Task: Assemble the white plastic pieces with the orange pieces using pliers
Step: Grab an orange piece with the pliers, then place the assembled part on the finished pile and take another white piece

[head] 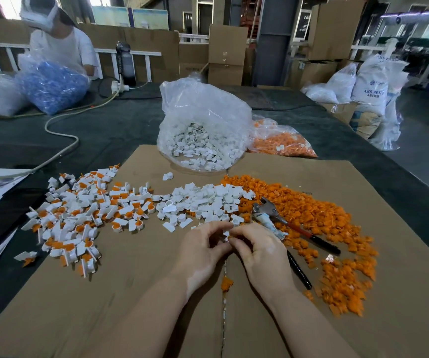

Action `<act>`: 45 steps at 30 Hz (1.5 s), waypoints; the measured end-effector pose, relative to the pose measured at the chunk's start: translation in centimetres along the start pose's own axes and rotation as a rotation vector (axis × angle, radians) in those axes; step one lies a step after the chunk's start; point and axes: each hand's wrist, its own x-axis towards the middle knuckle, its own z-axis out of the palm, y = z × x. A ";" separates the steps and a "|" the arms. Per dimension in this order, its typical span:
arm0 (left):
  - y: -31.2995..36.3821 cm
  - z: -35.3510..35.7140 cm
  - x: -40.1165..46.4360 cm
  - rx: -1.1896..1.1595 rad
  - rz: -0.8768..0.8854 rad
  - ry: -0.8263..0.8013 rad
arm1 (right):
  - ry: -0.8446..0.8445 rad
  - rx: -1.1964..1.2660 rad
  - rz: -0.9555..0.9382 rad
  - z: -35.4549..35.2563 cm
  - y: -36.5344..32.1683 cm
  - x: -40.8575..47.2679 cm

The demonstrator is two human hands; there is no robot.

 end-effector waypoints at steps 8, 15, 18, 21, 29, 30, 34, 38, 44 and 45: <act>0.4 0.2 -0.3 0.011 -0.004 -0.001 | 0.012 -0.087 -0.012 0.0 -0.1 -0.1; -0.1 -0.1 0.1 0.111 -0.013 0.091 | 0.146 -0.130 0.044 0.2 0.2 0.1; -0.3 -0.4 0.1 0.024 -0.041 0.182 | 0.168 -0.182 0.060 0.5 0.4 0.1; -0.9 -1.2 0.3 -0.045 -0.100 0.317 | 0.194 -0.207 0.056 0.6 0.6 0.1; -2.9 -6.3 1.2 0.377 -0.226 0.583 | 0.197 -0.406 0.150 0.9 0.7 0.1; -3.1 -6.7 1.2 0.427 -0.236 0.588 | 0.213 -0.434 0.151 1.0 0.6 0.1; -3.1 -7.4 1.1 0.548 -0.324 0.568 | 0.222 -0.509 0.147 1.0 0.4 0.2; -2.6 -7.3 1.1 0.626 -0.390 0.538 | 0.158 -0.589 0.158 1.1 0.3 0.2; -3.0 -6.3 1.1 0.728 -0.215 0.442 | 0.126 -0.649 0.153 1.3 0.2 0.4; -3.2 -6.1 1.1 0.756 -0.201 0.406 | 0.124 -0.641 0.154 1.3 0.2 0.4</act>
